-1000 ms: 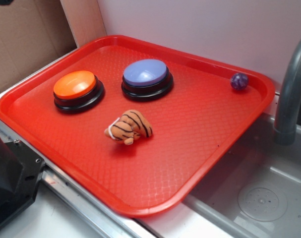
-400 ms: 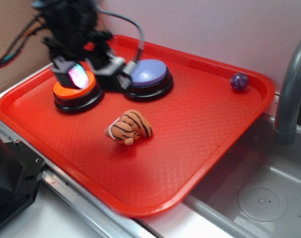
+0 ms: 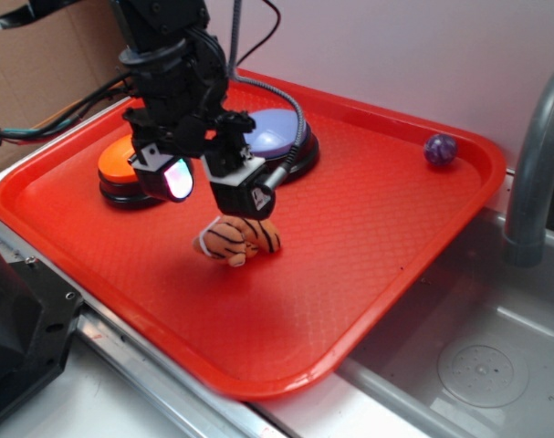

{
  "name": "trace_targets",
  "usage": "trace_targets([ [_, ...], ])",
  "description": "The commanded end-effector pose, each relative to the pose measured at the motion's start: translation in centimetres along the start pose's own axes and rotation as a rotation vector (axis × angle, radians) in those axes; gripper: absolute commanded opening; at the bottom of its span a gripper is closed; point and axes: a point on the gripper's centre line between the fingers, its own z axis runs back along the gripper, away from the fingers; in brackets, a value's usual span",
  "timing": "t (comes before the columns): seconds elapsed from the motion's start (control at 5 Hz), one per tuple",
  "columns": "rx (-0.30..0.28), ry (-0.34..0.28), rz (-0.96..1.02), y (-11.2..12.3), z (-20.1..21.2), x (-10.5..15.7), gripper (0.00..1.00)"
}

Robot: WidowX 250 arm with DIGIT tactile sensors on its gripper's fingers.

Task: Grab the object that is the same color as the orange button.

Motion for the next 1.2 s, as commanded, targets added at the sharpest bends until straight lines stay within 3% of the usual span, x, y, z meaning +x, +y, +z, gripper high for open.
trace_targets([
  [0.0,0.000,-0.053,0.018,-0.3,-2.6,1.3,1.00],
  [0.2,0.046,-0.009,0.005,-1.3,-5.3,1.7,1.00],
  [0.4,0.119,0.026,0.022,-1.5,-7.0,1.9,0.00],
  [0.6,0.105,0.020,-0.017,-1.7,-4.8,1.6,0.00],
  [0.8,0.069,-0.059,-0.150,-1.2,0.3,0.6,0.00],
  [1.0,0.200,-0.084,-0.153,0.0,5.7,-0.4,0.00],
])
